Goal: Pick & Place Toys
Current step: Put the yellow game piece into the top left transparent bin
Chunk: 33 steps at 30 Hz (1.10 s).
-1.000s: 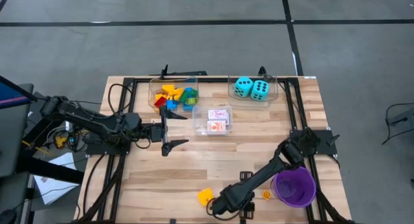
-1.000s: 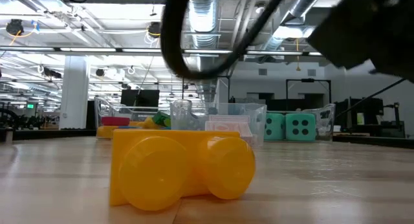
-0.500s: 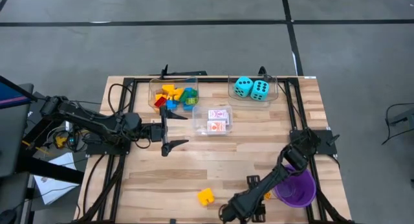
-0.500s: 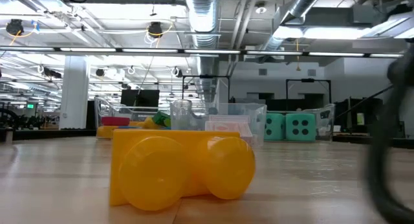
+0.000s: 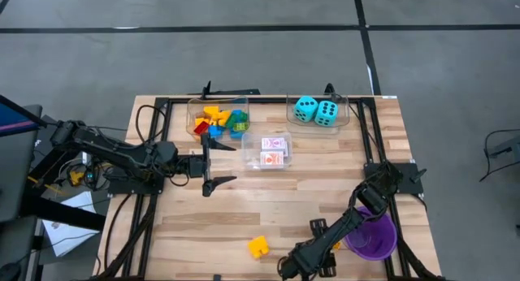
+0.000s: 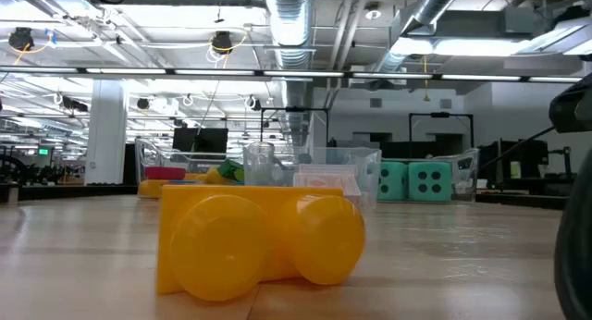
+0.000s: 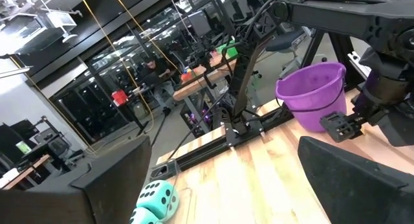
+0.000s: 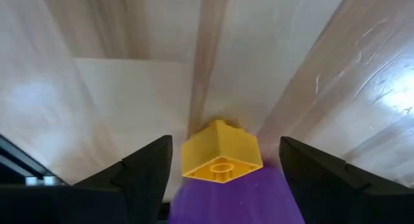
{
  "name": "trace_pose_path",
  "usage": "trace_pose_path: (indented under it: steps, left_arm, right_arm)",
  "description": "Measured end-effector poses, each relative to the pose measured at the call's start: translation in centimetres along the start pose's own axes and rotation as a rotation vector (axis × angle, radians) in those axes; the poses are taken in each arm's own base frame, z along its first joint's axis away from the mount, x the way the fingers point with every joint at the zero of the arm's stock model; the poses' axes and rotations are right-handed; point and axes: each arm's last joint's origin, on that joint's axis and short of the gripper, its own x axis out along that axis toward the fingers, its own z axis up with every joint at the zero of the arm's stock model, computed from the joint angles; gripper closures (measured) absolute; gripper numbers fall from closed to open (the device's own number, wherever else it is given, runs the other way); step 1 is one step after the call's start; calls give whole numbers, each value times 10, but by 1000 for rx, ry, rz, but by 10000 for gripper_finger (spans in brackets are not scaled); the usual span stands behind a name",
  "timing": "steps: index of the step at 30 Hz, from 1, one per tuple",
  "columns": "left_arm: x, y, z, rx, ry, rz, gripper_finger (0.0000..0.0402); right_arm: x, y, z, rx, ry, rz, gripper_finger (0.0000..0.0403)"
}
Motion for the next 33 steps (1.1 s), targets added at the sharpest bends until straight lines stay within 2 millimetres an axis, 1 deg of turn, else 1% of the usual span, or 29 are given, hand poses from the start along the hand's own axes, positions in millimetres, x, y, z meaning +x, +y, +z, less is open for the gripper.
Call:
trace_pose_path:
  steps: [8,15,18,20,22,28,33]
  left_arm:
    - [0,0,0,0,-1,-2,18]
    - [0,0,0,0,-1,-2,18]
    - [0,0,0,0,-1,-2,18]
    - [0,0,0,0,-1,-2,18]
    - [0,0,0,0,-1,-2,18]
    - [0,0,0,0,-1,-2,18]
    - [0,0,0,0,-1,-2,18]
  right_arm:
    - [17,1,-4,-51,58,-28,127]
    - [17,2,-5,-53,61,-25,127]
    - [17,3,-3,-57,50,-16,135]
    - [17,3,-3,-66,49,-14,150]
    - [17,3,-3,-74,46,-11,175]
    - [17,3,-4,-83,52,-8,276]
    - [17,3,-3,-83,45,-9,276]
